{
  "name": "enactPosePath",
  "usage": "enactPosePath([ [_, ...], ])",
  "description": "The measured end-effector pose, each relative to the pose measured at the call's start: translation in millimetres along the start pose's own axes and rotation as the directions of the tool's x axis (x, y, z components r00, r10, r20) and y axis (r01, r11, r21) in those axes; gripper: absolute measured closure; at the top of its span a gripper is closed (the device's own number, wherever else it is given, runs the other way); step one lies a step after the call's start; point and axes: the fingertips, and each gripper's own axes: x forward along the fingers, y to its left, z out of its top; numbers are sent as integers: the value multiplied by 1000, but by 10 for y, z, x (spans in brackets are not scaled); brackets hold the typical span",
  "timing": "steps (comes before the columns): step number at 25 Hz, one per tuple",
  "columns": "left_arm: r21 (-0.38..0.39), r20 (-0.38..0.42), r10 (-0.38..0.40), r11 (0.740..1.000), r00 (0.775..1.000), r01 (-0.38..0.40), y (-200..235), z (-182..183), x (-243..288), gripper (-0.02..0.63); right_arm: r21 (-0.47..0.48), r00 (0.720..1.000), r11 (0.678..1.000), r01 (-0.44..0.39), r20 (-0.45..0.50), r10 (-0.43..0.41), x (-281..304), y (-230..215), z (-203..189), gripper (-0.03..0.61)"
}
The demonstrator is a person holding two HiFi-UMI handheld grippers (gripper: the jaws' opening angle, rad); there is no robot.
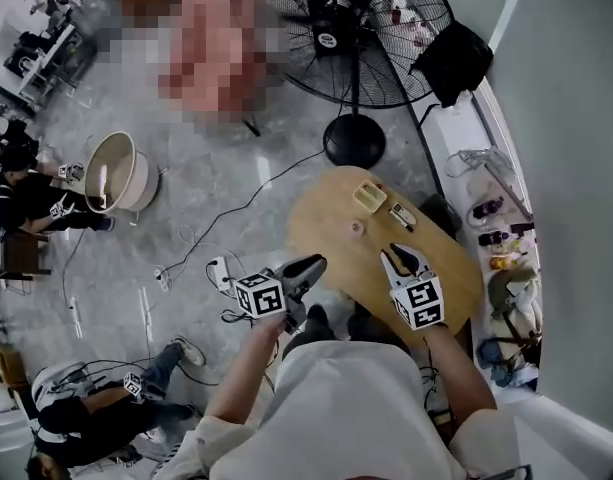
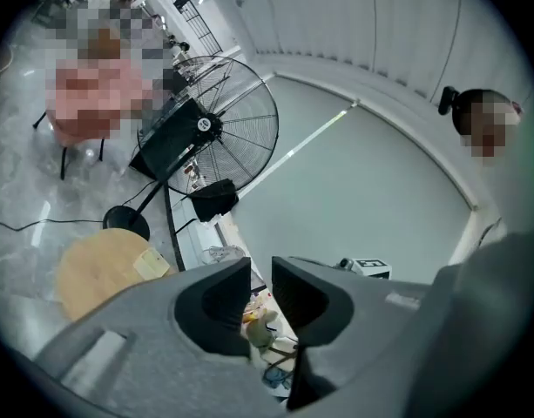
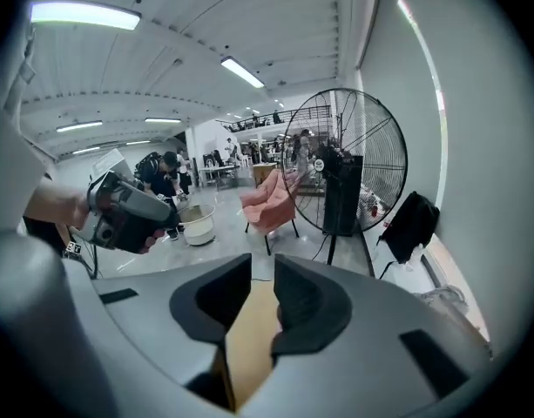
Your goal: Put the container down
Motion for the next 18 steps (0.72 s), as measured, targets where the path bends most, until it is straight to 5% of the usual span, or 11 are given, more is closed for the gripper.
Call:
enactPosePath([
  [8, 177, -38, -17, 984, 999, 24, -230, 84, -573, 551, -7, 992, 992, 126, 29, -126, -423, 628, 255, 511],
  [18, 445, -88, 22, 895, 996, 19, -573, 123, -1152, 566, 21, 969, 971, 239, 61, -240, -961, 1229, 367, 546],
])
